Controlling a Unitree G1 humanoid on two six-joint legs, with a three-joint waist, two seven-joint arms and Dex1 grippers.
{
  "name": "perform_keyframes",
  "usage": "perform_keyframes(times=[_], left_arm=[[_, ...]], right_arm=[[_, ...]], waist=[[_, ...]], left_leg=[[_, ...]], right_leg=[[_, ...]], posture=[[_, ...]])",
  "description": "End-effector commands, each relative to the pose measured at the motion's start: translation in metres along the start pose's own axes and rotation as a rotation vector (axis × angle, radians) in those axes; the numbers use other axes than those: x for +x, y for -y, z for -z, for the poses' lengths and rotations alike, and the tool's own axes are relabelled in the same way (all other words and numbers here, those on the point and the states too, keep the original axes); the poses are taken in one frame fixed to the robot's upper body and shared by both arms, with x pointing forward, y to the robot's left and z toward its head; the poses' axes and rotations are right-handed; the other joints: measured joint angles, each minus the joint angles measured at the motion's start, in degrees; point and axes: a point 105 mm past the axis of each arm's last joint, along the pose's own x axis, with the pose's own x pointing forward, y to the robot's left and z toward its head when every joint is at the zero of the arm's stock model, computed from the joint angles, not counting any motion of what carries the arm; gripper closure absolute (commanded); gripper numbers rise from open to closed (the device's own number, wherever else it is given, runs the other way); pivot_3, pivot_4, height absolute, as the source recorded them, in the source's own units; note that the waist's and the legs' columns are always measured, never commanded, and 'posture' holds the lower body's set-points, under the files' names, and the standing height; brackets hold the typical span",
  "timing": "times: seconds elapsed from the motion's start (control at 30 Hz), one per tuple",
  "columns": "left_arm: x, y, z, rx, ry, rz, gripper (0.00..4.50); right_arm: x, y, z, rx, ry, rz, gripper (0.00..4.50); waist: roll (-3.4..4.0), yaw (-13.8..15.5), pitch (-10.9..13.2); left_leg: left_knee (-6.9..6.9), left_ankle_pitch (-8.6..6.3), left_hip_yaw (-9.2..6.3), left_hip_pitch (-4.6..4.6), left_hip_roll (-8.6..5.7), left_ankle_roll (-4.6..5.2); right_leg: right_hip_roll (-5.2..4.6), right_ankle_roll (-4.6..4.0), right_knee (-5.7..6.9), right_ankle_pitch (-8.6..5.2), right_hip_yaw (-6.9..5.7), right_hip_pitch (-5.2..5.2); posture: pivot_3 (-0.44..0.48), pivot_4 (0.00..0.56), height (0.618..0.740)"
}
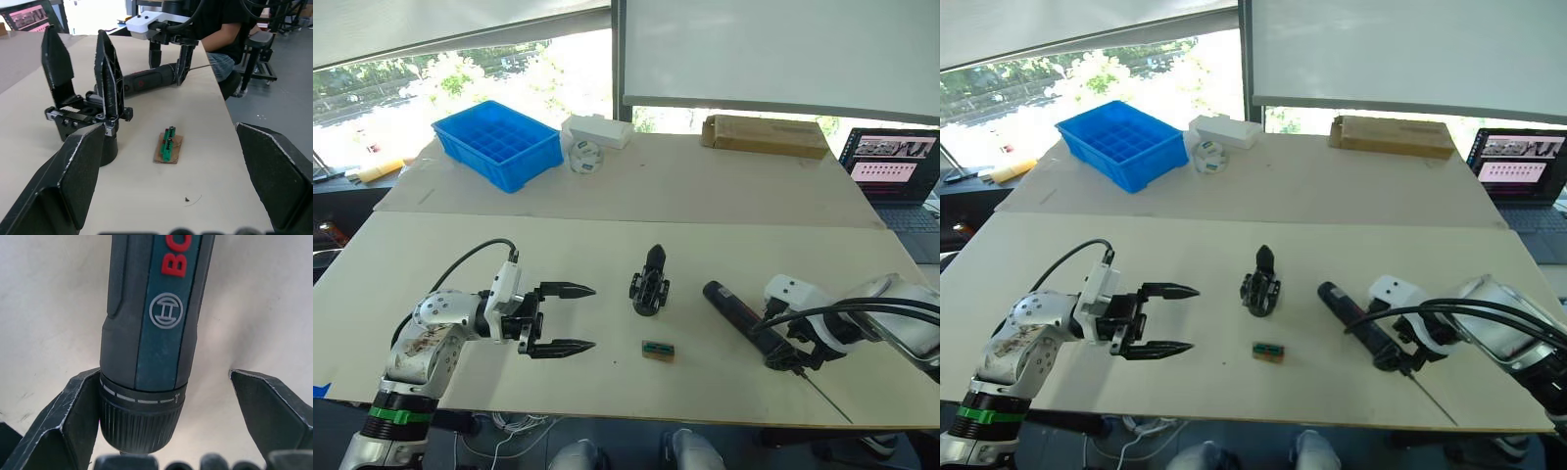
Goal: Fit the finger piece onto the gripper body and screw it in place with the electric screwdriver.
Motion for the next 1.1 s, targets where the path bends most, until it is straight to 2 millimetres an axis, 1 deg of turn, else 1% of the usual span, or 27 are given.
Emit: perform_keyframes(times=[0.03, 0.13, 0.37, 0.47, 0.63, 0.67, 0.73, 0.87, 0.93, 1.0, 1.03, 1.1], left_arm=[[0.005, 0.007, -0.008, 0.024, 0.012, 0.031, 0.0], [0.007, 0.01, -0.005, 0.029, -0.003, 0.049, 0.0], [0.011, 0.008, -0.005, 0.034, -0.005, 0.052, 0.0], [0.013, 0.006, -0.006, 0.043, -0.007, 0.062, 0.0], [0.014, 0.005, -0.007, 0.052, -0.004, 0.065, 0.0], [0.014, 0.006, -0.006, 0.047, -0.005, 0.067, 0.0], [0.015, 0.007, -0.005, 0.042, -0.01, 0.076, 0.0], [0.014, 0.008, -0.005, 0.036, -0.011, 0.079, 0.0], [0.011, 0.009, -0.004, 0.027, -0.023, 0.083, 0.0], [0.007, 0.01, -0.002, 0.021, -0.035, 0.086, 0.0], [0.005, 0.009, -0.001, 0.02, -0.039, 0.084, 0.0], [0.002, 0.007, 0.0, 0.017, -0.051, 0.081, 0.0]], right_arm=[[0.0, -0.001, -0.001, -0.005, -0.008, 0.008, 0.07], [0.001, -0.002, 0.002, -0.006, -0.019, 0.002, 0.07], [0.004, -0.005, 0.001, -0.008, -0.029, -0.019, 0.07], [0.008, -0.009, 0.0, -0.012, -0.036, -0.039, 0.78], [0.012, -0.01, 0.001, 0.02, -0.031, -0.041, 2.51], [0.013, -0.009, 0.001, 0.021, -0.027, -0.032, 2.58], [0.011, -0.005, -0.003, 0.036, 0.004, -0.014, 2.58], [-0.011, -0.004, -0.009, 0.062, 0.105, -0.027, 2.58], [-0.035, -0.01, -0.016, 0.154, 0.25, -0.125, 2.58], [-0.055, -0.013, -0.018, 0.193, 0.384, -0.16, 2.58], [-0.062, -0.014, -0.019, 0.18, 0.439, -0.157, 2.58], [-0.079, -0.024, -0.024, 0.107, 0.604, -0.175, 2.58]], waist=[[0.0, 0.0, 0.0], [0.0, 0.0, 0.0], [0.0, 0.0, 0.0], [-0.01, 0.0, 0.0], [-0.13, -0.1, -0.1], [-0.15, -0.1, -0.1], [-0.23, -0.1, -0.1], [-0.28, 0.0, -0.1], [-0.23, 0.1, -0.1], [-0.12, 0.5, 0.0], [-0.08, 0.6, 0.1], [-0.08, 1.0, 0.1]], left_leg=[[0.0, 0.0, 0.0, 0.0, 0.0, 0.0], [-0.01, 0.0, 0.0, 0.01, 0.0, 0.0], [0.02, 0.0, -0.01, 0.01, 0.0, 0.0], [0.03, 0.0, 0.0, 0.02, 0.01, 0.0], [0.03, 0.0, -0.01, 0.06, 0.04, -0.01], [0.02, 0.0, -0.01, 0.06, 0.04, -0.01], [0.02, 0.01, -0.01, 0.07, 0.05, -0.02], [0.05, 0.01, 0.0, 0.05, 0.04, -0.03], [0.02, 0.01, 0.0, 0.04, 0.04, -0.03], [-0.03, 0.01, -0.03, -0.05, 0.03, -0.02], [-0.03, 0.01, -0.02, -0.05, 0.02, -0.02], [-0.07, 0.01, -0.02, -0.09, 0.01, -0.02]], right_leg=[[0.0, 0.0, 0.0, 0.0, 0.0, 0.0], [0.01, -0.01, 0.0, 0.0, -0.01, 0.01], [0.0, 0.0, 0.0, 0.0, -0.01, 0.02], [0.0, 0.0, 0.0, 0.0, -0.01, 0.03], [-0.01, -0.01, 0.0, 0.0, -0.01, 0.08], [0.0, -0.01, -0.01, 0.0, -0.01, 0.08], [0.01, -0.02, -0.01, 0.0, -0.02, 0.08], [0.0, -0.02, 0.01, 0.01, -0.01, 0.08], [0.01, -0.02, 0.02, 0.01, -0.01, 0.04], [0.08, -0.05, 0.03, 0.02, -0.03, -0.04], [0.15, -0.06, 0.07, 0.02, -0.04, -0.06], [0.18, -0.05, 0.04, 0.02, -0.06, -0.07]], posture=[[0.0, 0.15, 0.74], [0.0, 0.15, 0.74], [0.0, 0.15, 0.74], [0.0, 0.15, 0.74], [0.0, 0.15, 0.74], [0.0, 0.15, 0.74], [0.0, 0.15, 0.74], [0.0, 0.15, 0.74], [0.0, 0.15, 0.74], [0.0, 0.15, 0.74], [0.0, 0.15, 0.74], [0.0, 0.15, 0.74]])
